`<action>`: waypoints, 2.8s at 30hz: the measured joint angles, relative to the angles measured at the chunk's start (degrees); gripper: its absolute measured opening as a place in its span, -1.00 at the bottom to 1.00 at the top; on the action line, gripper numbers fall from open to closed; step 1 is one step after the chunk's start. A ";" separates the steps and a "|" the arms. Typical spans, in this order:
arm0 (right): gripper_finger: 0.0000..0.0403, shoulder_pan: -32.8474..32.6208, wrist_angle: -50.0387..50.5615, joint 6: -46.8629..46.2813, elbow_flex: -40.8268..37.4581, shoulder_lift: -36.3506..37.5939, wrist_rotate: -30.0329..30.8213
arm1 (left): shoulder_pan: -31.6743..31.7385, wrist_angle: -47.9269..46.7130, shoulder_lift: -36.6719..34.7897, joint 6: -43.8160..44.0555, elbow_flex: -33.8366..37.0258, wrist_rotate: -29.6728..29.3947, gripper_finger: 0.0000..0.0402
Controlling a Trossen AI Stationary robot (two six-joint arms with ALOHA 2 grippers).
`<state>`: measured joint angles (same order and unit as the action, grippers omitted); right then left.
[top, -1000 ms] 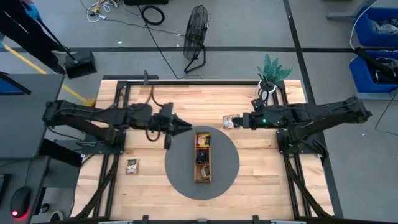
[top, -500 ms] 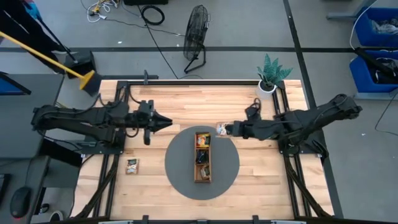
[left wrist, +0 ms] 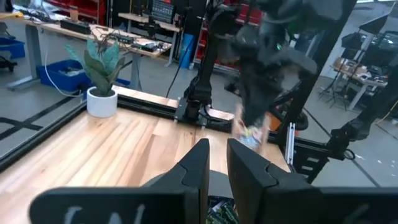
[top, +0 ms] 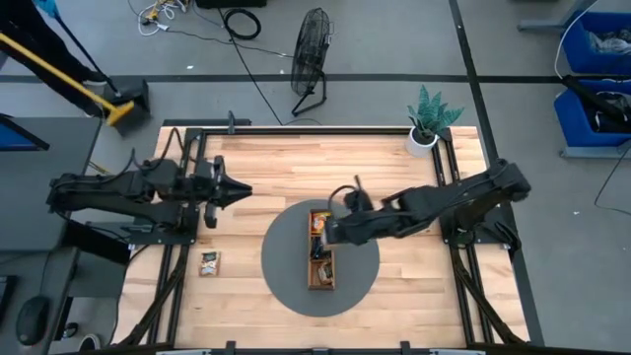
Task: Pick & Place Tea
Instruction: Put the brown tea bag into the bottom section of the wooden organizer
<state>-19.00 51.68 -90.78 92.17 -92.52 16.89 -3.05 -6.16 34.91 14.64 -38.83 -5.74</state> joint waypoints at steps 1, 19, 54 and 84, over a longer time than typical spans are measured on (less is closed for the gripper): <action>-1.00 -0.01 -0.16 -0.10 1.08 -1.40 -0.90 | 0.00 -0.36 -0.70 -0.38 0.02 0.00 -0.70; -1.00 -3.94 0.14 -10.12 3.90 -13.41 -6.56 | 0.00 -5.38 -7.32 -2.43 -0.02 0.07 -0.70; -0.98 -2.76 0.94 -7.14 3.90 -20.38 -10.02 | 0.00 -7.15 -7.64 -2.22 -0.04 0.11 -0.70; -0.59 -2.45 0.27 -7.57 3.90 -21.33 -9.97 | 0.00 -7.69 -7.64 -1.83 -0.04 0.09 -0.70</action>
<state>-21.45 51.94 -98.35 96.07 -113.84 6.92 -3.05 -13.85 27.27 12.81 -38.87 -5.65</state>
